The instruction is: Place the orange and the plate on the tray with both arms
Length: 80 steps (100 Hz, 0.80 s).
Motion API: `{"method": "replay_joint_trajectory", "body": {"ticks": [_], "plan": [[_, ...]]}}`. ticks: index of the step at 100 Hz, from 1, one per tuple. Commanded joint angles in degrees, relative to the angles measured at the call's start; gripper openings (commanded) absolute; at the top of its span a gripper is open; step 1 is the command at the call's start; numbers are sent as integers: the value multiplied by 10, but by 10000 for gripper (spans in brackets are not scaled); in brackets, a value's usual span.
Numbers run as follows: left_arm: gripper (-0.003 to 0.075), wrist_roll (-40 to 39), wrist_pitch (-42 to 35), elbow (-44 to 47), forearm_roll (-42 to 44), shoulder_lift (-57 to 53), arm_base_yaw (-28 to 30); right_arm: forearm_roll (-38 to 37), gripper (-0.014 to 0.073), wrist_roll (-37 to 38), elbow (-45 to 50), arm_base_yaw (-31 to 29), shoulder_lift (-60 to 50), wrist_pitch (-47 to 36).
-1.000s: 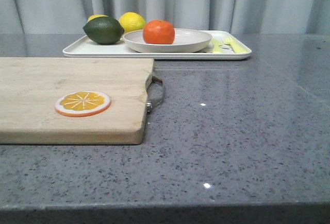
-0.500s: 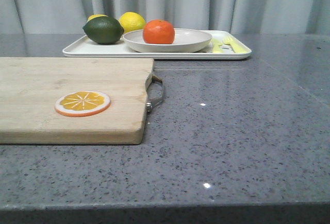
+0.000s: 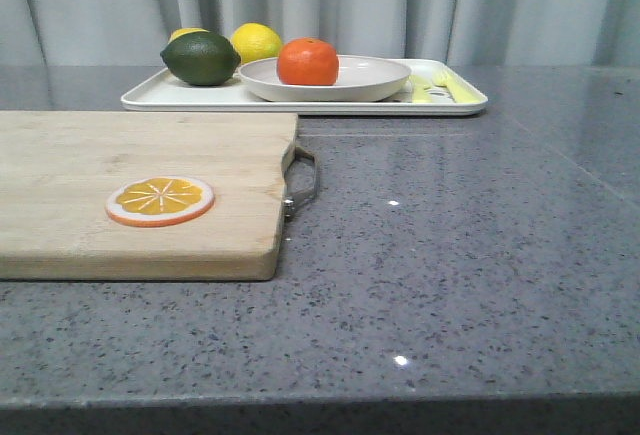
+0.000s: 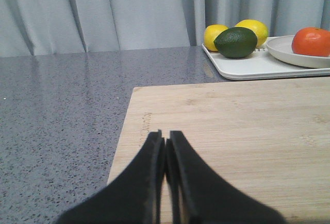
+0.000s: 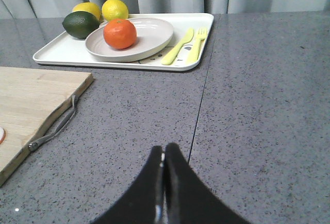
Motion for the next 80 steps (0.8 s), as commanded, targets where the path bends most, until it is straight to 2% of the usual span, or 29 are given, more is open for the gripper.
{"method": "replay_joint_trajectory", "body": {"ticks": [1,51,63,80], "plan": [[-19,-2,-47,13,1,-18,0,-3,-67,-6,-13,0,5,-45],[-19,-2,-47,13,1,-18,0,-3,-67,-6,-2,0,5,-58],[-19,-2,-47,13,1,-18,0,-3,-67,-6,29,-1,5,-127],[-19,-2,-47,13,1,-18,0,-56,-67,2,88,-1,5,-243]]}}
